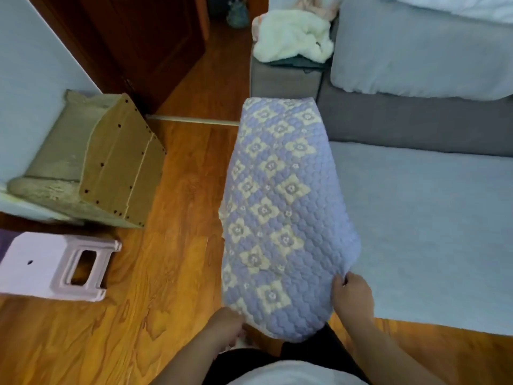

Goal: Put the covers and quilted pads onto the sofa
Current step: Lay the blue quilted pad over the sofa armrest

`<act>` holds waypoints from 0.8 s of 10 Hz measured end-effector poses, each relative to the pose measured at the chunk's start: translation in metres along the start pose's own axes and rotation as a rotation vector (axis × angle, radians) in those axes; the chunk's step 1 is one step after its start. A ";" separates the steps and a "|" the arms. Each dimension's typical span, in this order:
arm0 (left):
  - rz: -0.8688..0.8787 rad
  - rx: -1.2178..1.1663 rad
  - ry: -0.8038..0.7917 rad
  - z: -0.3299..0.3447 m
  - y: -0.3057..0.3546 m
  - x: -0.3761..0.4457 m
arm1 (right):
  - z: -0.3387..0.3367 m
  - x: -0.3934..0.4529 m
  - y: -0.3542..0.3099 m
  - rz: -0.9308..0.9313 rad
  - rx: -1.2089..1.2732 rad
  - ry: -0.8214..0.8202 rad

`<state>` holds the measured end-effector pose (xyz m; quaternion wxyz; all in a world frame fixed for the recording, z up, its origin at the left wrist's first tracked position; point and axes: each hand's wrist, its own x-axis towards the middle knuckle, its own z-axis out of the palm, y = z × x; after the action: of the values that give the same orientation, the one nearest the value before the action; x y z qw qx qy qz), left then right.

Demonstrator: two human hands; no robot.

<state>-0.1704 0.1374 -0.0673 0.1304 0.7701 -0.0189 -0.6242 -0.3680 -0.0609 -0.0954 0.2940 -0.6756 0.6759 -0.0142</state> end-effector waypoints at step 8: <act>0.175 0.350 -0.002 -0.094 0.008 0.061 | 0.076 0.043 -0.002 0.480 0.143 -0.565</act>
<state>-0.0656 0.1345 -0.1058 0.0484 0.7759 -0.1942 -0.5983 -0.3305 -0.0721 -0.1738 0.5103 -0.4530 0.7046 0.1948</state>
